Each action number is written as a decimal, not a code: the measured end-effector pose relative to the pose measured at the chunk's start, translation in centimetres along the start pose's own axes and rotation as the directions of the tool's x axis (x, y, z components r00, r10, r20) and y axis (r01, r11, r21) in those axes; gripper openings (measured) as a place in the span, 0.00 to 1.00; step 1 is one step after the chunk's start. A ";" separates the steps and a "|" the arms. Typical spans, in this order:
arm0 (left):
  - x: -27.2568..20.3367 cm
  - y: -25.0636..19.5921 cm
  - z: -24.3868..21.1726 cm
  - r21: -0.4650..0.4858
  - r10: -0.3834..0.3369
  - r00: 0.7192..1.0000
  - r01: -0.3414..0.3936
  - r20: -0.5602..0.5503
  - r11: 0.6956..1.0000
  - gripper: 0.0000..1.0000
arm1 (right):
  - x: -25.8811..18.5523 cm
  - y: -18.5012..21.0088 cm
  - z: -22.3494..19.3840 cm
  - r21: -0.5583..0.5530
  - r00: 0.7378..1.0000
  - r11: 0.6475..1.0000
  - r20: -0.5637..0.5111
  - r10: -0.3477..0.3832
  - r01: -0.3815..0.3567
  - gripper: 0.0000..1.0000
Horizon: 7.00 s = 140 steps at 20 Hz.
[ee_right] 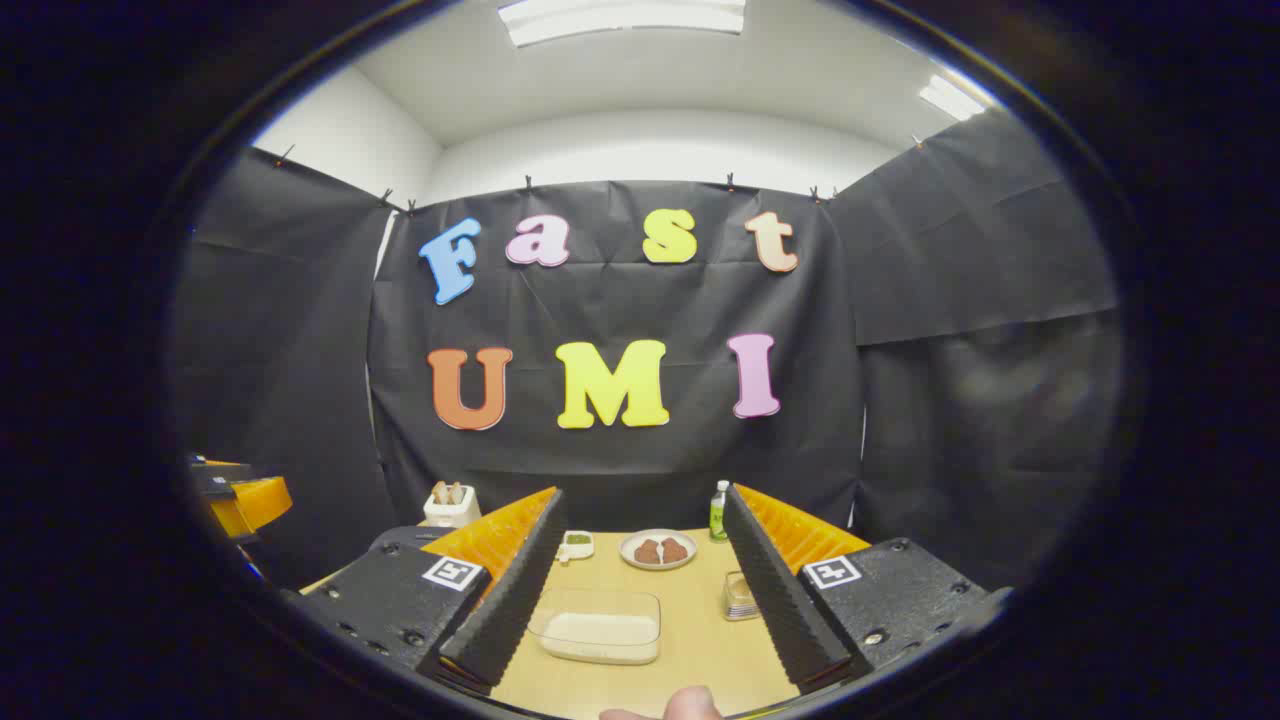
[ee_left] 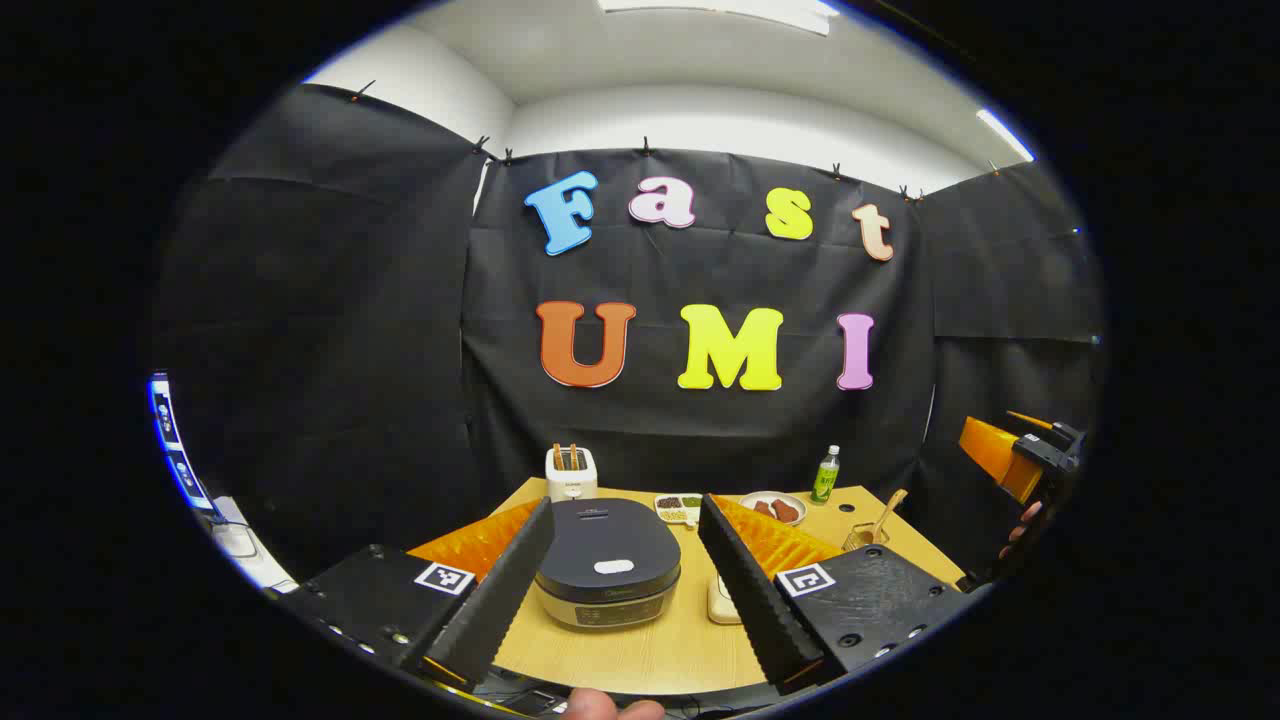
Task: Close the left gripper, press the button to open the rice cooker; take a wooden spoon from the chopstick holder with the right hand, scoop a spoonful of rice and pour it into the rice cooker, then put the wooden spoon back into the chopstick holder.
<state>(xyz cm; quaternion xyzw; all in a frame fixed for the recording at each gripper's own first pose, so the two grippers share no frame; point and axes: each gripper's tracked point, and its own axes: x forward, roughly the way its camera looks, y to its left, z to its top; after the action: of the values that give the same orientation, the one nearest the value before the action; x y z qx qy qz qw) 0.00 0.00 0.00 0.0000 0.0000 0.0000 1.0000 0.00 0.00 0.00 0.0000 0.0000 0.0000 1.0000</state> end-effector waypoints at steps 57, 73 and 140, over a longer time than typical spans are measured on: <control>17.1 1.2 -17.9 -0.106 0.010 0.663 -0.133 -0.748 0.985 0.00 | 17.4 -14.1 -9.1 0.062 0.986 0.997 -0.163 -0.037 0.048 1.00; 17.3 1.2 -21.8 -0.126 0.025 0.590 -0.214 -0.807 0.969 0.00 | 17.2 -15.9 -11.9 0.071 0.964 0.990 -0.244 -0.103 0.123 1.00; 15.9 -4.7 -0.4 0.037 0.237 0.960 -0.234 -0.149 0.971 0.94 | 33.7 -22.3 -33.0 0.213 0.774 0.972 -0.631 0.058 0.100 0.18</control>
<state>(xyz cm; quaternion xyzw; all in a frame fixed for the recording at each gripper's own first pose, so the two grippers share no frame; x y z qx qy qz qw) 15.87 -4.74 -0.43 0.0093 0.0763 0.1191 0.9899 33.75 -22.26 -33.02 0.1179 0.3362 -0.0113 0.9343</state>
